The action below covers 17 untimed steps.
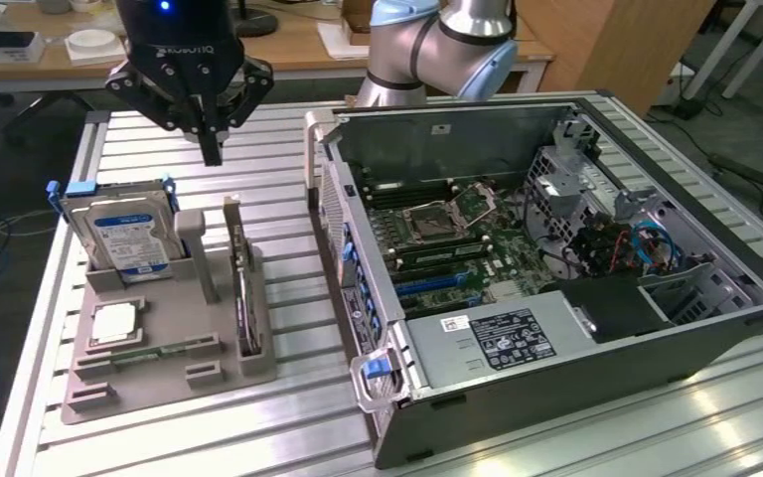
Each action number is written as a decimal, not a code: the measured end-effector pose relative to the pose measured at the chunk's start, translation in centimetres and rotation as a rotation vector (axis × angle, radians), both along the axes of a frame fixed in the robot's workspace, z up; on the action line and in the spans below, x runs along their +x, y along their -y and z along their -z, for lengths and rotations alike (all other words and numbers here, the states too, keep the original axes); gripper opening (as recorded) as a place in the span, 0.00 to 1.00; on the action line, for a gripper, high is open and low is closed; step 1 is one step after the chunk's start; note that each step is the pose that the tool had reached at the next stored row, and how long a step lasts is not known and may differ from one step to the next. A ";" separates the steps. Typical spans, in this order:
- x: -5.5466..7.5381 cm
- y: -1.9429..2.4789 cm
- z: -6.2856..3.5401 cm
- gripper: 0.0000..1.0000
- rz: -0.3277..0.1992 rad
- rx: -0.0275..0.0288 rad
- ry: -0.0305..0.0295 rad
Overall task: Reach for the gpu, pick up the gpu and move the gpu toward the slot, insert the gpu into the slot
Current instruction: 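Pick up the gpu and move the gpu toward the slot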
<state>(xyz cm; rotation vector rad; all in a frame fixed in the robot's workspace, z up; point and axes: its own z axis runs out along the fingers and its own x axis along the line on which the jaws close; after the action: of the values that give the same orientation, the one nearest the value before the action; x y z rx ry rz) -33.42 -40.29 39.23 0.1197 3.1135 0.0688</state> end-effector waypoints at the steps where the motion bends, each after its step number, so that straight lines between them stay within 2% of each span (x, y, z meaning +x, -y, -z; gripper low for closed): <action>1: 0.0 0.00 0.00 0.10 0.000 -0.0001 0.0000; 7: 0.0 0.00 0.00 0.11 0.000 0.0000 0.0000; 10: 0.0 0.00 0.00 0.29 0.000 -0.0001 0.0000; 11: 0.0 0.00 0.00 0.29 0.000 -0.0001 0.0000; 14: 0.0 0.00 0.00 0.47 0.000 -0.0002 0.0000; 16: 0.0 0.01 0.01 0.47 -0.014 -0.0003 0.0000; 17: 0.0 0.01 0.01 0.53 -0.027 -0.0003 -0.0003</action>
<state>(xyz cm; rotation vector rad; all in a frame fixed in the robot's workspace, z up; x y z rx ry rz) -33.44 -40.30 39.21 0.0776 3.1157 0.0689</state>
